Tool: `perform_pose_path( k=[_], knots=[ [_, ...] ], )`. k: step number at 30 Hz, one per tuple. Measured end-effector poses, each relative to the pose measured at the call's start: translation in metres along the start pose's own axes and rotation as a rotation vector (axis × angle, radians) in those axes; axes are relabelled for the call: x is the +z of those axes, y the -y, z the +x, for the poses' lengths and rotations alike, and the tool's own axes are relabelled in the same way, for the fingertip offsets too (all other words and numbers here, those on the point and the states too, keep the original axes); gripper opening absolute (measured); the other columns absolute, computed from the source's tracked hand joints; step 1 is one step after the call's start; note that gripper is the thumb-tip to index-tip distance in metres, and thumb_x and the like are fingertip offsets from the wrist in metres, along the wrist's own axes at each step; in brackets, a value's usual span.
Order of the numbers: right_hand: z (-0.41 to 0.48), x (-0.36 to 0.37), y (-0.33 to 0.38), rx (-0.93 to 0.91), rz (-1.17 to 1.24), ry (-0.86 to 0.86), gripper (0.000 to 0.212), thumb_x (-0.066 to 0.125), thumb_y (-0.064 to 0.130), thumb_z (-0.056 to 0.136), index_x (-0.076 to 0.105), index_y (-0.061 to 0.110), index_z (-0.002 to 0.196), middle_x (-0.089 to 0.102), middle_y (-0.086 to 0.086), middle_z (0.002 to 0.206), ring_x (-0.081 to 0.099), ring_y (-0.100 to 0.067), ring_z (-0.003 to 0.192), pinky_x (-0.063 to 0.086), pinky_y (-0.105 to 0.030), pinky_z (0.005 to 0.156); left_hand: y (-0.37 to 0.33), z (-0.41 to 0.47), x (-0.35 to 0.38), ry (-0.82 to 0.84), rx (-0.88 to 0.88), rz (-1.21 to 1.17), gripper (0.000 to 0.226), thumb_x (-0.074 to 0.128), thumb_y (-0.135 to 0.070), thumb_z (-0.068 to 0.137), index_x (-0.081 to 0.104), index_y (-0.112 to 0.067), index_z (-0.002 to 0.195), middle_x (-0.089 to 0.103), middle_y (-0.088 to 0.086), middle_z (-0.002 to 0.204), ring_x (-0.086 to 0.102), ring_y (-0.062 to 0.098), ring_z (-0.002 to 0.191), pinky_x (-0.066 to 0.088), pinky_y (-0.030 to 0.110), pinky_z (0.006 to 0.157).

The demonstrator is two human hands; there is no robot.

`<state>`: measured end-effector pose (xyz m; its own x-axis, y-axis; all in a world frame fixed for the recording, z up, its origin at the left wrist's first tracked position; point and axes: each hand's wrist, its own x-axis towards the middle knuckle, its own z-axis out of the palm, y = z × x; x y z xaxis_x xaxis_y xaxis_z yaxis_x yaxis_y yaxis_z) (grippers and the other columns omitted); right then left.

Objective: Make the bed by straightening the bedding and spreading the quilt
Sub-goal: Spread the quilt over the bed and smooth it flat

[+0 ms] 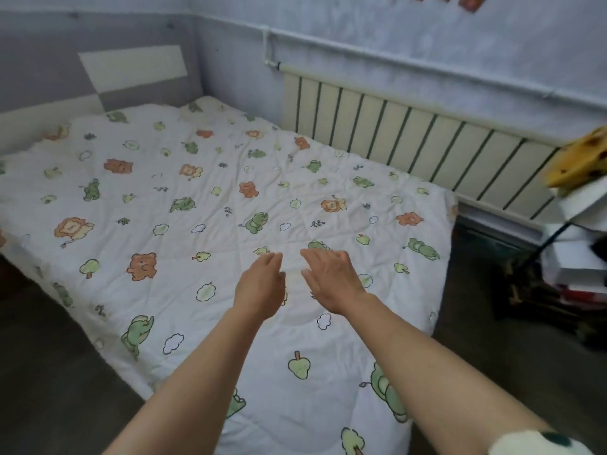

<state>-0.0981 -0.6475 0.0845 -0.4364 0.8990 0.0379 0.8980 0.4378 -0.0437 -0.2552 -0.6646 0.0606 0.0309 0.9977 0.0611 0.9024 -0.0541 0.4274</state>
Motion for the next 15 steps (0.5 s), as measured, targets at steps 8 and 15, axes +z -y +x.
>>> perform_pose_path(
  k=[8,15],
  knots=[
    [-0.051,-0.045,-0.059,0.135,-0.031,-0.032,0.033,0.031,0.030,0.101,0.047,0.016,0.127,0.058,-0.003,0.122,0.050,-0.026,0.112,0.030,-0.038,0.097,-0.083,0.005,-0.008,-0.086,0.209,0.043,0.026,0.038,-0.022,0.097,0.051,-0.012,0.078,0.057,0.002,0.085,0.053,0.027,0.086,0.042,0.034,0.061],
    [-0.082,-0.074,-0.149,0.145,-0.003,-0.070,0.030,0.032,0.026,0.101,0.052,0.013,0.120,0.060,-0.006,0.116,0.052,-0.028,0.108,0.030,-0.038,0.096,-0.176,0.024,0.005,-0.134,0.251,0.077,0.026,0.041,-0.017,0.095,0.041,-0.014,0.069,0.048,0.000,0.072,0.043,0.024,0.070,0.033,0.029,0.055]
  ],
)
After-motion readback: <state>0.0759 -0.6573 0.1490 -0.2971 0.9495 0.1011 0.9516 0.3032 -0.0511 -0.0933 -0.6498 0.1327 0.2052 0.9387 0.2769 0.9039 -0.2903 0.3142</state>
